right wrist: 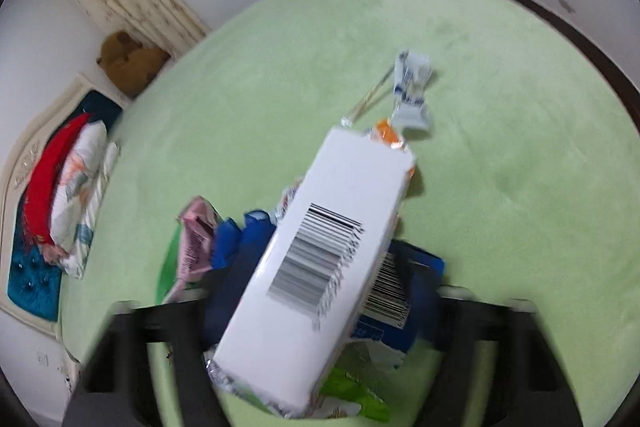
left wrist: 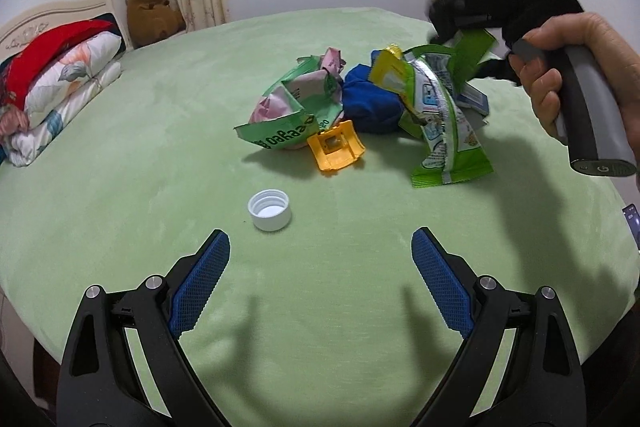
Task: Collect trash
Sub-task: 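Grasp the white barcode box with the right tool while the left grasps the yellow-green wrapper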
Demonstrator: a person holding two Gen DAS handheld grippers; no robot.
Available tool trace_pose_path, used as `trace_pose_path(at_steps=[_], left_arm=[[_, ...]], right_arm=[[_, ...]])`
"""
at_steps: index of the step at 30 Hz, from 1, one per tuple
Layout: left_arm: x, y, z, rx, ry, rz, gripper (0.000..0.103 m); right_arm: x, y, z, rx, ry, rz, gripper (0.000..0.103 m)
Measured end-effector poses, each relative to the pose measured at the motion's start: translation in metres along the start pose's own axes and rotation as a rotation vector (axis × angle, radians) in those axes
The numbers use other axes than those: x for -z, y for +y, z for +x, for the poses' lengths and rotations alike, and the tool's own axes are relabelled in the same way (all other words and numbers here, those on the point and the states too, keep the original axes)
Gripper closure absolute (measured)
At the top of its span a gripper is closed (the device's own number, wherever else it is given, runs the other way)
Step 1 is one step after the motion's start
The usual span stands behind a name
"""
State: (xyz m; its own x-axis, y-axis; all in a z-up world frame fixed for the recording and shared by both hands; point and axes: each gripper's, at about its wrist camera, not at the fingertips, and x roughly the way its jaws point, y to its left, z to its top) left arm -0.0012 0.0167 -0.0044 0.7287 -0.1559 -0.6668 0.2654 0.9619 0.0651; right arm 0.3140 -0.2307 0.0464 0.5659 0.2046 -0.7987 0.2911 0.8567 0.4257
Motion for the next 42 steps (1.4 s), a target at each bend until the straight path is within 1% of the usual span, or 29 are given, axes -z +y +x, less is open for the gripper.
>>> trace_pose_path(at_steps=[2, 6, 8, 12, 14, 16, 19, 21, 23, 26, 28, 30, 33, 37, 38, 40, 42], left_arm=[[0.000, 0.002, 0.000, 0.003, 0.003, -0.001, 0.013], [-0.002, 0.003, 0.001, 0.030, 0.012, -0.019, 0.013], [-0.005, -0.003, 0.001, 0.056, 0.013, -0.027, 0.013], [-0.014, -0.022, 0.000, 0.062, -0.003, -0.012, 0.013], [-0.019, -0.032, 0.001, 0.072, -0.010, -0.015, 0.013], [-0.025, -0.040, 0.004, 0.091, -0.004, -0.029, 0.013], [-0.033, -0.053, 0.011, 0.127, -0.001, -0.057, 0.013], [-0.042, -0.065, 0.017, 0.129, -0.008, -0.055, 0.013], [-0.050, -0.076, 0.023, 0.121, -0.016, -0.049, 0.013], [-0.063, -0.088, 0.035, 0.137, -0.009, -0.061, 0.013], [-0.069, -0.094, 0.046, 0.135, 0.003, -0.076, 0.013], [-0.074, -0.097, 0.061, 0.152, 0.037, -0.110, 0.013], [-0.081, -0.094, 0.082, 0.196, 0.089, -0.188, 0.013], [-0.094, -0.085, 0.101, 0.226, 0.111, -0.297, 0.013], [-0.099, -0.083, 0.108, 0.228, 0.117, -0.323, 0.013], [-0.105, -0.082, 0.117, 0.217, 0.128, -0.342, 0.013], [-0.109, -0.083, 0.132, 0.188, 0.152, -0.348, 0.014]], right_arm=[[0.002, 0.001, -0.003, -0.005, -0.009, -0.022, 0.074], [0.004, 0.002, -0.024, -0.053, -0.044, -0.064, 0.075], [0.003, 0.004, -0.042, -0.082, -0.081, -0.086, 0.075], [-0.002, 0.005, -0.083, -0.154, -0.163, -0.120, 0.075], [-0.001, 0.002, -0.105, -0.178, -0.226, -0.157, 0.075], [0.006, -0.006, -0.131, -0.184, -0.288, -0.203, 0.075], [0.026, -0.032, -0.168, -0.178, -0.367, -0.242, 0.075], [0.046, -0.056, -0.188, -0.143, -0.414, -0.264, 0.075], [0.061, -0.076, -0.199, -0.107, -0.437, -0.275, 0.075], [0.081, -0.101, -0.205, -0.058, -0.438, -0.286, 0.074], [0.091, -0.113, -0.200, -0.020, -0.415, -0.305, 0.074], [0.099, -0.117, -0.196, 0.008, -0.384, -0.340, 0.074], [0.104, -0.115, -0.196, 0.018, -0.358, -0.390, 0.074], [0.105, -0.110, -0.201, 0.033, -0.337, -0.468, 0.074], [0.105, -0.110, -0.201, 0.031, -0.331, -0.477, 0.074], [0.105, -0.112, -0.200, 0.028, -0.315, -0.490, 0.074], [0.106, -0.111, -0.197, 0.029, -0.305, -0.509, 0.074]])
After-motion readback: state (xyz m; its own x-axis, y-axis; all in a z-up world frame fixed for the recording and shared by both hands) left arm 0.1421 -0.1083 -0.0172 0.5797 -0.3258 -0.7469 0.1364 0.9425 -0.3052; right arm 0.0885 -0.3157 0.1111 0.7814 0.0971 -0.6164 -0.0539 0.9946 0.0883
